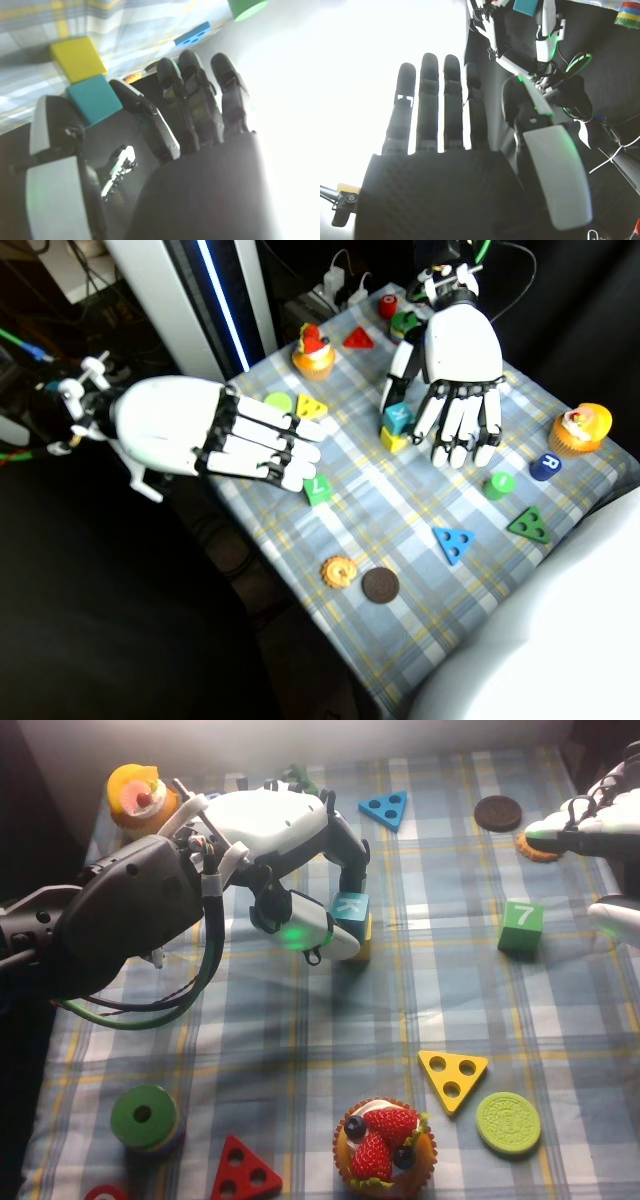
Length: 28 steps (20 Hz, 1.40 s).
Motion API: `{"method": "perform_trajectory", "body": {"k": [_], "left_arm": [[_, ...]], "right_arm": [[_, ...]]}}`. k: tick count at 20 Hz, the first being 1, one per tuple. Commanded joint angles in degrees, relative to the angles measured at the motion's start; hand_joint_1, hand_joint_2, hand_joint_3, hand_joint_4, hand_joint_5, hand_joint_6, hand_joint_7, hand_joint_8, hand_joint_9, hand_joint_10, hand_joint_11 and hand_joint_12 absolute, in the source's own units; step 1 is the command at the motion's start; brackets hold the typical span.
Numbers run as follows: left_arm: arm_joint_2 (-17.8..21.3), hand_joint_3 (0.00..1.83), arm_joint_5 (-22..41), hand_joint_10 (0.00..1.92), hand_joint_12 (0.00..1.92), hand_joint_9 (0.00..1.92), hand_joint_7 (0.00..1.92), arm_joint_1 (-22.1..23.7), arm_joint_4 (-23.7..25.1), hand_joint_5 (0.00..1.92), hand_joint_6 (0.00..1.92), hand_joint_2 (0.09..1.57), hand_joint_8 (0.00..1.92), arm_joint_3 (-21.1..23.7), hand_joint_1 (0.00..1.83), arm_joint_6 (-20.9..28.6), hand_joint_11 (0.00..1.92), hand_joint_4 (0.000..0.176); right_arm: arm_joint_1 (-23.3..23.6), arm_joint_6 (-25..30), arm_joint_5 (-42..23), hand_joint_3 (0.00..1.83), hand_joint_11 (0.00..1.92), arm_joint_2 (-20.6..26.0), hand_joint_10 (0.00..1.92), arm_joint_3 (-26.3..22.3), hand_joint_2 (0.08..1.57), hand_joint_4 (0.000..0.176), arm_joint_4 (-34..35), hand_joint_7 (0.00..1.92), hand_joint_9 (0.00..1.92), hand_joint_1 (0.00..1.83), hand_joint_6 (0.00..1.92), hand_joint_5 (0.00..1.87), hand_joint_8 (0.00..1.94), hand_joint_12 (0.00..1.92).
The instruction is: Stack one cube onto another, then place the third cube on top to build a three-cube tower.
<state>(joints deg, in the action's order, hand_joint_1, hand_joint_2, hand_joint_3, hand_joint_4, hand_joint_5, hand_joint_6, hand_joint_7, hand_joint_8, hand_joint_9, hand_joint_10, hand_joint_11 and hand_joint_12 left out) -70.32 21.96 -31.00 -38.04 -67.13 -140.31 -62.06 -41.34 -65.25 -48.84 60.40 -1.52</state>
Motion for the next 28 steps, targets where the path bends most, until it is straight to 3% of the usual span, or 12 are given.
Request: {"method": "perform_trajectory", "body": {"k": [1,3,4,5,7,12,15,16,20,24,27,28], "left_arm": [[-0.05,0.00,4.60,0.00,0.63,0.53,0.64,0.10,1.02,1.01,0.92,1.09,0.00,-0.35,1.02,-0.36,0.03,0.176],[-0.05,0.00,4.61,0.00,0.62,0.51,0.62,0.07,0.90,0.97,0.98,1.11,0.00,-0.37,1.01,-0.36,0.02,0.176],[-0.06,0.00,4.61,0.01,0.63,0.50,0.61,0.04,0.82,0.87,0.47,1.01,0.01,-0.37,0.90,-0.36,0.01,0.146],[-0.09,0.00,4.61,0.00,0.63,0.50,0.61,0.02,0.82,0.91,0.20,0.99,0.00,-0.37,0.87,-0.36,0.01,0.144],[-0.19,0.00,4.60,0.00,0.64,0.50,0.61,0.00,0.81,0.95,0.04,0.98,0.00,-0.37,0.85,-0.36,0.00,0.146],[-0.21,0.00,4.61,0.00,0.63,0.50,0.60,-0.01,0.73,0.95,0.01,0.98,0.00,-0.29,0.85,-0.36,0.00,0.146],[0.02,0.00,4.77,0.00,0.63,0.51,0.61,-0.19,0.73,0.95,0.01,0.98,0.00,0.06,0.85,-0.37,0.01,0.156],[0.22,0.00,4.93,0.00,0.63,0.51,0.61,-0.27,0.79,0.95,0.01,0.98,0.00,0.32,0.83,-0.38,0.00,0.170],[0.80,0.00,5.96,0.00,0.62,0.50,0.61,-0.35,0.95,0.88,0.00,0.97,0.00,1.16,0.82,-0.41,0.00,0.147],[1.62,0.00,8.14,0.00,0.64,0.40,0.36,-0.33,2.28,0.29,0.00,0.90,0.00,2.69,0.75,-0.43,0.00,0.175],[2.56,0.00,9.73,0.00,0.06,0.23,0.20,-0.27,3.15,0.05,0.00,0.83,0.00,3.77,0.66,0.93,0.00,0.176],[3.47,0.00,10.73,0.00,0.01,0.18,0.13,-0.31,4.21,0.01,0.00,0.81,0.00,4.71,0.63,2.36,0.00,0.176]], "right_arm": [[0.73,0.33,-6.86,0.00,0.00,-0.05,0.00,0.22,1.41,0.000,1.15,0.55,0.47,0.50,0.00,0.47,0.00,0.97],[0.73,0.33,-6.86,0.00,0.00,-0.05,0.00,0.22,1.41,0.000,1.15,0.55,0.47,0.51,0.00,0.47,0.00,0.95],[0.73,0.33,-6.86,0.00,0.00,-0.05,0.00,0.22,1.41,0.000,1.15,0.56,0.48,0.52,0.00,0.48,0.00,0.97],[0.73,0.35,-6.85,0.00,0.00,-0.05,0.00,0.22,1.41,0.000,1.14,0.56,0.48,0.54,0.00,0.48,0.00,0.98],[0.73,0.39,-6.85,0.00,0.00,-0.03,0.00,0.22,1.41,0.000,1.14,0.53,0.46,0.54,0.00,0.47,0.00,0.94],[0.73,0.63,-6.86,0.00,0.00,-0.02,0.00,0.34,1.41,0.000,1.13,0.53,0.46,0.59,0.00,0.47,0.00,0.92],[0.73,0.64,-6.86,0.00,0.00,-0.02,0.00,0.34,1.41,0.000,1.13,0.53,0.45,0.60,0.00,0.46,0.00,0.91],[0.73,0.65,-6.86,0.00,0.00,-0.02,0.00,0.34,1.41,0.000,1.13,0.52,0.45,0.59,0.00,0.46,0.00,0.92],[0.73,0.68,-6.86,0.00,0.00,-0.02,0.01,0.33,1.40,0.000,1.13,0.53,0.46,0.61,0.00,0.47,0.00,0.93],[0.73,0.69,-6.87,0.00,0.00,-0.02,0.00,0.31,1.35,0.000,1.12,0.54,0.47,0.67,0.00,0.47,0.00,0.95],[0.76,0.69,-6.87,0.00,0.00,-0.03,0.00,0.30,1.30,0.000,1.12,0.53,0.48,0.73,0.00,0.45,0.00,0.97],[0.89,0.69,-6.87,0.00,0.00,-0.09,0.00,0.30,1.29,0.000,1.13,0.50,0.46,0.74,0.00,0.42,0.00,0.96]]}}
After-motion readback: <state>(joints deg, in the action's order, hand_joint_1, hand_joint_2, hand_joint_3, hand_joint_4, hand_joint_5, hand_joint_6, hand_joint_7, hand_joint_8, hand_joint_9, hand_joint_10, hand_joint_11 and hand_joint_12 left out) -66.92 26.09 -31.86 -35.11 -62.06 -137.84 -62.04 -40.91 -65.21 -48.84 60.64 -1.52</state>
